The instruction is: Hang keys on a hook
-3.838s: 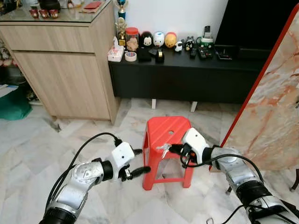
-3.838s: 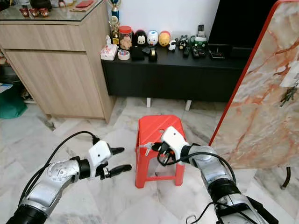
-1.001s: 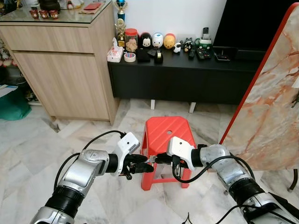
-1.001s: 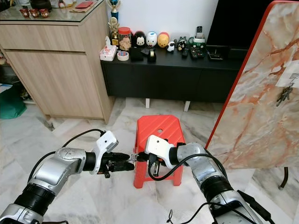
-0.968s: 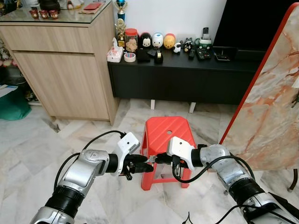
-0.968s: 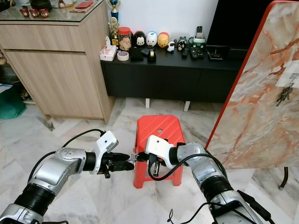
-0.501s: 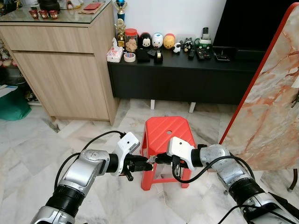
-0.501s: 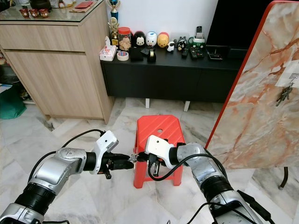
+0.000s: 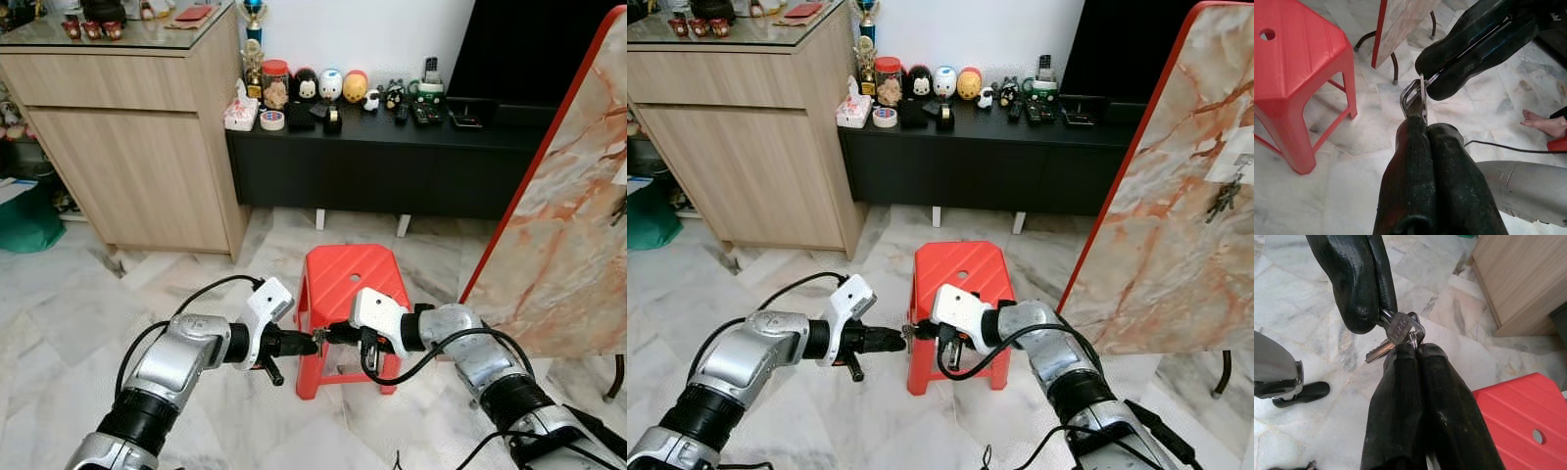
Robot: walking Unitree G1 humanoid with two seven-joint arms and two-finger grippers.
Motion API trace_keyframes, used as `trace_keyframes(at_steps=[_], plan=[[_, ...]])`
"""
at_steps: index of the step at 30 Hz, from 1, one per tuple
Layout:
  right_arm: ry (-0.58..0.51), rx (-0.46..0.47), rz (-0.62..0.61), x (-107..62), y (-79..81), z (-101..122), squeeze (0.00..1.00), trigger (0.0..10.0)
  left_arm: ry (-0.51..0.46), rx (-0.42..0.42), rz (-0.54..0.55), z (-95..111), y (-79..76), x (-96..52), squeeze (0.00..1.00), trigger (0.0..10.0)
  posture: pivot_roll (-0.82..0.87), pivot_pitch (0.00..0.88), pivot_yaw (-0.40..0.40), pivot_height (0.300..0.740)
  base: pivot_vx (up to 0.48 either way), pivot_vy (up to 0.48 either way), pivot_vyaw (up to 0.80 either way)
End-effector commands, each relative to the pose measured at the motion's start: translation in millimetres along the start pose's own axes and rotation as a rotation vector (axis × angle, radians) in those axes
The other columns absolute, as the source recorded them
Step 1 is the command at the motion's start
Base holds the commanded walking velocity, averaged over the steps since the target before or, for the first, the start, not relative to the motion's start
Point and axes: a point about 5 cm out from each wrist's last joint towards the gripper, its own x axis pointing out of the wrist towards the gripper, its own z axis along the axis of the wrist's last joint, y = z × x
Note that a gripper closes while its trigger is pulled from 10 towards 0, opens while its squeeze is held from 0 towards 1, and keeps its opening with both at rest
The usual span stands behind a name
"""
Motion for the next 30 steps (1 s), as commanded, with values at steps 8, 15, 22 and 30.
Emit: trace_keyframes(at_steps=[8,15,22,30], plan=[[0.010,-0.020,0.018,3.2,4.3,-1.3,0.00,10.0,-0.032,0.029,-0.010,12.2,-3.4,1.3,0.00,0.0,0.10,0.000,-0.076,0.740,0.000,0.000,0.00],[0.018,-0.006,0.012,3.5,4.2,-3.0,1.00,10.0,-0.032,0.036,0.000,12.0,-2.9,0.6,0.00,0.0,0.10,0.000,-0.076,0.740,0.000,0.000,0.00],[0.033,-0.014,0.030,2.2,4.2,-4.0,1.00,10.0,-0.018,0.048,0.006,10.8,-2.0,-1.0,0.00,0.0,0.10,0.000,-0.078,0.740,0.000,0.000,0.00],[0.090,-0.032,0.031,-2.7,2.9,-10.9,1.00,10.0,0.036,0.084,0.031,2.6,-0.3,-3.5,0.00,0.0,0.10,0.000,-0.082,0.740,0.000,0.000,0.00]])
